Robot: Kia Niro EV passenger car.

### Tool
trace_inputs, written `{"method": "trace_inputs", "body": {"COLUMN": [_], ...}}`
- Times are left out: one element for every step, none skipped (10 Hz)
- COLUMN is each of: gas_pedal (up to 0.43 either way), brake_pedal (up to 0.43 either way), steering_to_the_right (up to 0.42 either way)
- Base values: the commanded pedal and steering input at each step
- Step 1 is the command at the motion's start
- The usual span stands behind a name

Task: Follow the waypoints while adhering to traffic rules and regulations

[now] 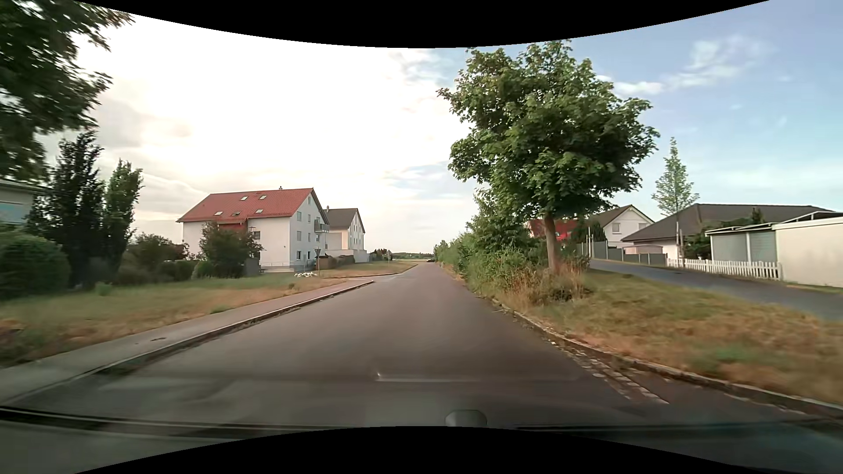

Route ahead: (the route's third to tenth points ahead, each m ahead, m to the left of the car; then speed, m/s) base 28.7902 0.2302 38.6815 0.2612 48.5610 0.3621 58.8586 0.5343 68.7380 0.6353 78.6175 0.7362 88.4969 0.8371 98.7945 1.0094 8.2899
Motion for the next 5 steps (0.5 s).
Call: {"method": "trace_inputs", "body": {"gas_pedal": [0.13, 0.13, 0.13, 0.13, 0.13], "brake_pedal": [0.0, 0.0, 0.0, 0.0, 0.0], "steering_to_the_right": [-0.003, -0.003, -0.003, -0.003, -0.003]}}
